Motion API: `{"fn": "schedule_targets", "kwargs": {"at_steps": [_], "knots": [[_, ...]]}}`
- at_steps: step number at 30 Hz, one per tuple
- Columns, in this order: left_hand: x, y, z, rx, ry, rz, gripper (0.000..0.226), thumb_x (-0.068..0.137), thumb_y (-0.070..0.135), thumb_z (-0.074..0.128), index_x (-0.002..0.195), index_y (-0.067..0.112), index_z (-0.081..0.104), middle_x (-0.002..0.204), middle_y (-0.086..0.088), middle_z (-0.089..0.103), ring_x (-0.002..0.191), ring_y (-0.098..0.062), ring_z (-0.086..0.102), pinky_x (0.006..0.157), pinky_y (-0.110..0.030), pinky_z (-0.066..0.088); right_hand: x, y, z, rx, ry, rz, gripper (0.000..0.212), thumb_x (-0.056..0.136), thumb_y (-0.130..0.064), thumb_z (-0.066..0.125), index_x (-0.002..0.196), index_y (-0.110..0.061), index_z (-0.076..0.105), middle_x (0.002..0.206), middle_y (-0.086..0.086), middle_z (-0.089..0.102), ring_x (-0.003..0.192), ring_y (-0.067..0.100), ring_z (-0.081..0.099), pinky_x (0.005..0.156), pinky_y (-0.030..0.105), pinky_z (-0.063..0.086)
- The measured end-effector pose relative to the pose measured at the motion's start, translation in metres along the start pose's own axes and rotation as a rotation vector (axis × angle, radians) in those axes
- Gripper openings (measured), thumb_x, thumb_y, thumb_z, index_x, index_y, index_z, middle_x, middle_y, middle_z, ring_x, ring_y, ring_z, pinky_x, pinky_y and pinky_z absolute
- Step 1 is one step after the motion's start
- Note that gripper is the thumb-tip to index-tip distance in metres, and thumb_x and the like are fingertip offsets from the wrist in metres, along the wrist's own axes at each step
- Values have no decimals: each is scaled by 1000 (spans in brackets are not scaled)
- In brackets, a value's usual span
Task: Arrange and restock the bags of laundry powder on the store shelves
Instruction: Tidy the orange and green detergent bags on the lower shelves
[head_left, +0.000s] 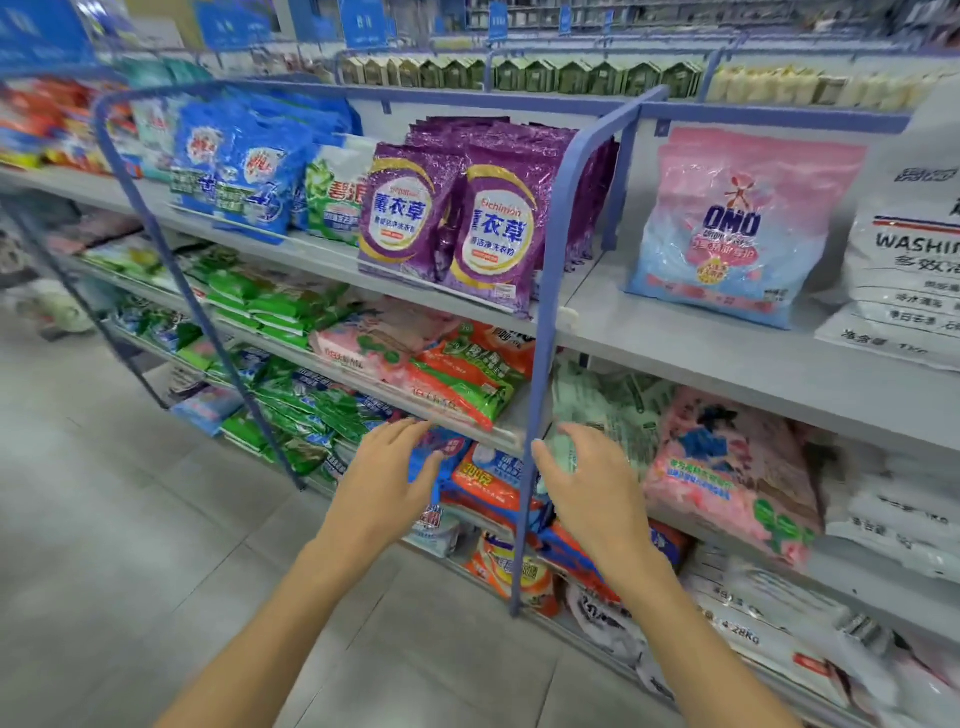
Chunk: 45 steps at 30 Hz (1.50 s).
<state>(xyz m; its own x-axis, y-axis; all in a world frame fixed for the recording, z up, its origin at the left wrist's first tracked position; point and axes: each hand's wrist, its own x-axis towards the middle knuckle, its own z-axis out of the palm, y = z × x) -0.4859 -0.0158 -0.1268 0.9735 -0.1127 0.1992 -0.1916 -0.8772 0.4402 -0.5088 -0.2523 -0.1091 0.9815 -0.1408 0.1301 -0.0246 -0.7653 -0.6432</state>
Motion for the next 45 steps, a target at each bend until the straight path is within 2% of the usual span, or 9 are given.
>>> {"fn": "schedule_targets", "kwargs": {"at_steps": [15,27,29,32,34,36,39,41,45], "knots": [[62,-158,-16,-40,-78,-46,52,102,43,52,147,16,51,149,0,52,141,-19,40,118,-40,36,57,-63,122,-2,-69,221,65,98,-66,44,148,-25,50,149,-2,55,138,22,48,108,42,45],[191,-187,54,-135,-156,-4,54,103,44,50,149,17,47,148,-3,53,139,-21,44,115,-38,38,171,-33,200,99,-122,414,73,99,-65,47,157,-24,31,151,7,52,134,30,53,99,40,43],[212,-189,75,-132,-151,4,56,103,47,48,150,16,46,150,-5,51,140,-24,43,115,-39,37,196,-18,218,144,-96,410,80,94,-72,46,157,-26,29,156,4,47,139,28,49,107,43,44],[239,-192,108,-134,-179,9,64,103,55,42,152,14,42,155,-8,45,144,-26,37,117,-40,32,234,4,241,167,-44,483,87,88,-78,45,152,-21,32,136,7,62,126,31,60,101,45,51],[256,-196,130,-142,-208,15,71,101,63,35,153,14,38,159,-12,39,146,-29,33,119,-43,31,253,8,247,188,-28,525,68,98,-61,51,146,-14,40,120,14,68,114,35,64,91,39,49],[278,-199,149,-134,-179,27,78,97,71,27,146,13,43,151,-18,45,138,-35,39,114,-50,36,268,16,254,263,-25,555,57,102,-49,53,142,-9,49,130,17,64,120,35,61,91,34,44],[309,-200,170,-116,-118,11,86,94,74,27,153,12,34,148,-22,45,134,-41,42,112,-52,38,283,27,272,336,-35,588,70,98,-56,58,145,-5,48,138,16,59,129,36,56,104,41,44],[323,-204,184,-119,-82,-26,89,91,75,34,154,12,33,146,-23,49,133,-43,45,112,-51,37,289,33,285,341,143,534,75,85,-62,72,140,-17,49,131,9,62,125,33,59,105,43,47],[328,-228,203,-425,99,-30,75,85,82,44,116,19,69,92,-4,74,90,-28,67,81,-49,54,301,51,301,468,331,343,51,67,-44,94,110,-33,67,105,-14,75,101,8,72,96,36,55]]}}
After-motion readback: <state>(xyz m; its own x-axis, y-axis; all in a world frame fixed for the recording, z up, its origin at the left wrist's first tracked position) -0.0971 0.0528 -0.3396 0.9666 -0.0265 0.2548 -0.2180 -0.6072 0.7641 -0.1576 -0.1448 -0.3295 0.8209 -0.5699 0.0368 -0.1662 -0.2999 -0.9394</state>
